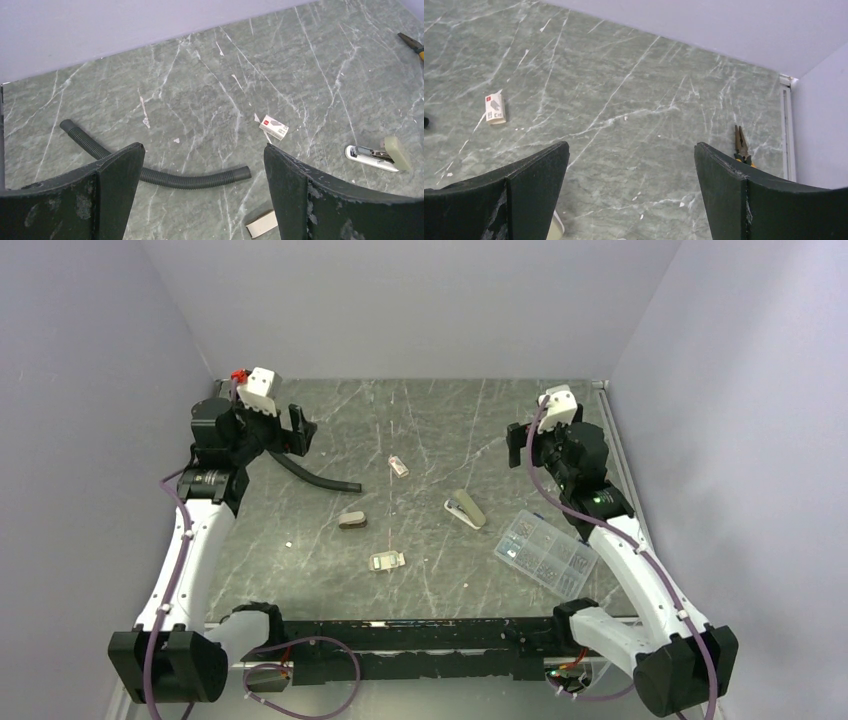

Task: Load the staples into the stapler
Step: Reset both arms

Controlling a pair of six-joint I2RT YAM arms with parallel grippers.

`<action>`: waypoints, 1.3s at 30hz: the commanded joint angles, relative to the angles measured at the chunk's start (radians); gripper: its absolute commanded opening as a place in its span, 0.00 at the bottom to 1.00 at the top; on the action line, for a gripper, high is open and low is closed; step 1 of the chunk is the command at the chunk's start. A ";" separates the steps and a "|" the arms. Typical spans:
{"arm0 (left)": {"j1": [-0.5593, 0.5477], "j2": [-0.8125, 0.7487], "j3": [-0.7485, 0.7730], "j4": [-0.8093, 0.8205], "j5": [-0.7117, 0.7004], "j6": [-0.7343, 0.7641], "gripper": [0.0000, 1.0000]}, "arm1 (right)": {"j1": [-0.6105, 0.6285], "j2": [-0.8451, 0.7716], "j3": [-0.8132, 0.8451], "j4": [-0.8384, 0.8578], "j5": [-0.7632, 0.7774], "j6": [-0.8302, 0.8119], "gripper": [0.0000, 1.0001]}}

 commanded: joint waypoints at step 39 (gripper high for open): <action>0.130 -0.019 -0.055 0.086 0.206 -0.069 0.95 | -0.081 -0.051 -0.064 0.075 -0.084 -0.014 1.00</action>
